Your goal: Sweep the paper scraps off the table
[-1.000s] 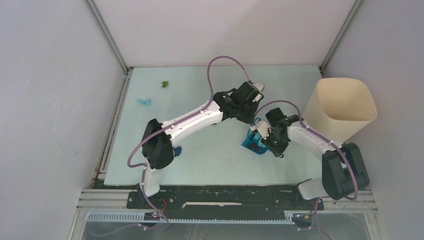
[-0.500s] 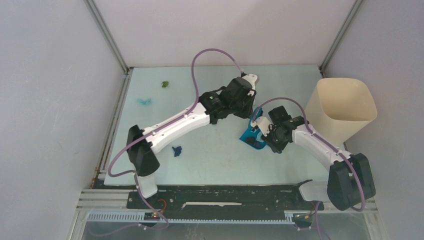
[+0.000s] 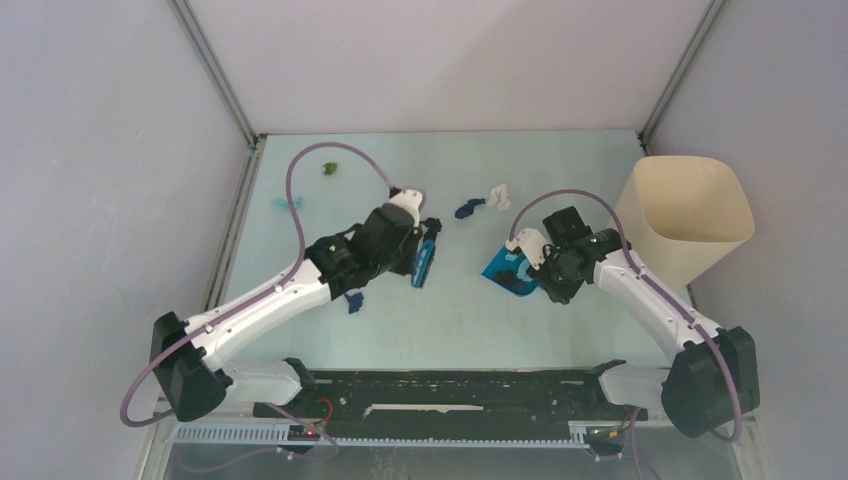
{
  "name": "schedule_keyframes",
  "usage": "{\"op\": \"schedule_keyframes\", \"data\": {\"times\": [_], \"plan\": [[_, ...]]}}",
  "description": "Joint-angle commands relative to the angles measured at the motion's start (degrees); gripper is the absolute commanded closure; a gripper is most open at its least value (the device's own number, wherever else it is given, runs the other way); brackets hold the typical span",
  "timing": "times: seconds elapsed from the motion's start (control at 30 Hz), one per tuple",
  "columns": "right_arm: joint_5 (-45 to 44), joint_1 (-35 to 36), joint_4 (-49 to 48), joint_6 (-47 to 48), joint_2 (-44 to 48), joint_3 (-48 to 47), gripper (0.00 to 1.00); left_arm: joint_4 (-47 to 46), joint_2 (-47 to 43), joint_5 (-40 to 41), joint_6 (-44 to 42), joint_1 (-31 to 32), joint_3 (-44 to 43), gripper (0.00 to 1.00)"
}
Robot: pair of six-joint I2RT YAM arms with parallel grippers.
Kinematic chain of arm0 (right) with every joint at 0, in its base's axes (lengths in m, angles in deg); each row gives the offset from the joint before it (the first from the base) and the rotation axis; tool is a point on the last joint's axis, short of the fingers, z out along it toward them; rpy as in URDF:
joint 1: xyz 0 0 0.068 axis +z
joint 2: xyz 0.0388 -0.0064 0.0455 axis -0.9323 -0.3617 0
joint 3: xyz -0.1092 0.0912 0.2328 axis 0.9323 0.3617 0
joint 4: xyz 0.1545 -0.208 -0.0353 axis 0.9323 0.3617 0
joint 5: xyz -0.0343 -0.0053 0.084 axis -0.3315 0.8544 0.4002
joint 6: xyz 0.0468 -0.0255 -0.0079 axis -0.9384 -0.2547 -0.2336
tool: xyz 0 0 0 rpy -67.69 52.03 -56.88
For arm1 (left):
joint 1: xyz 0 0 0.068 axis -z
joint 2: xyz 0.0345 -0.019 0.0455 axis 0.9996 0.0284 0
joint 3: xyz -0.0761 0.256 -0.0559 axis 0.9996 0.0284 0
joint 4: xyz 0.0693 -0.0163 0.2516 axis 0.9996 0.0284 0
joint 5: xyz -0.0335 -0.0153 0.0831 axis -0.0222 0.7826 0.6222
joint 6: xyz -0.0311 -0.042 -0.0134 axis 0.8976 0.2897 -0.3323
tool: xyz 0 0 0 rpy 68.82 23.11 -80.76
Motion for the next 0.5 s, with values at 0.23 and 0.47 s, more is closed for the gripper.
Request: {"op": "schedule_keyframes", "data": {"times": [0.23, 0.47], "plan": [[-3.64, 0.23, 10.84, -1.02, 0.77, -14.10, 1.00, -3.99, -11.36, -5.97, -0.57, 0.19, 17.12, 1.00], [1.42, -5.83, 18.61, -0.55, -0.07, -23.49, 1.00, -0.71, -9.16, -6.94, -5.65, -0.13, 14.89, 1.00]]}}
